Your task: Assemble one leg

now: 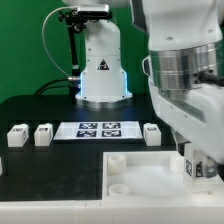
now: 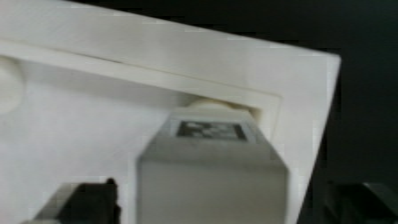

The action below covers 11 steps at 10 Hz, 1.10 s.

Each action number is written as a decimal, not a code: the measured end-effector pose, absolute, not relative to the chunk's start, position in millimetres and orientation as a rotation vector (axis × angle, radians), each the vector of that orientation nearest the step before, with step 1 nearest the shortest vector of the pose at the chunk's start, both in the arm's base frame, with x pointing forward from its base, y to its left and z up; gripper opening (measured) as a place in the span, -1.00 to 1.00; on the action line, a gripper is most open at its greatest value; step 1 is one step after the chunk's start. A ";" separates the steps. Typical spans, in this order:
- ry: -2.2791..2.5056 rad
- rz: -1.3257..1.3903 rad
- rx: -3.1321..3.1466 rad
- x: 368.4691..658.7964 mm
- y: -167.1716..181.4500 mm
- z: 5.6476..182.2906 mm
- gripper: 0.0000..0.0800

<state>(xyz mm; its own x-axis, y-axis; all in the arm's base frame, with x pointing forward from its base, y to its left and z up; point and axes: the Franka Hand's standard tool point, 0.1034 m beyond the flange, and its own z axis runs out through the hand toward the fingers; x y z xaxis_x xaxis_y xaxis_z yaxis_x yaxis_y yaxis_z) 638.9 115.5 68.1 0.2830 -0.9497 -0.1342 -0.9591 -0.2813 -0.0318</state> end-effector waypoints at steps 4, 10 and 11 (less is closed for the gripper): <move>0.869 0.022 -2.905 634.9 127.9 64.5 0.62; 0.026 -0.040 -3.073 638.8 114.3 66.9 0.34; 0.027 -0.039 -3.073 638.8 113.9 66.7 -0.02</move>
Offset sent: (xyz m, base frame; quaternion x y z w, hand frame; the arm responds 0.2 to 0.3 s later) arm 0.0000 0.0000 0.0000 0.0000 0.0000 -0.2667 0.9638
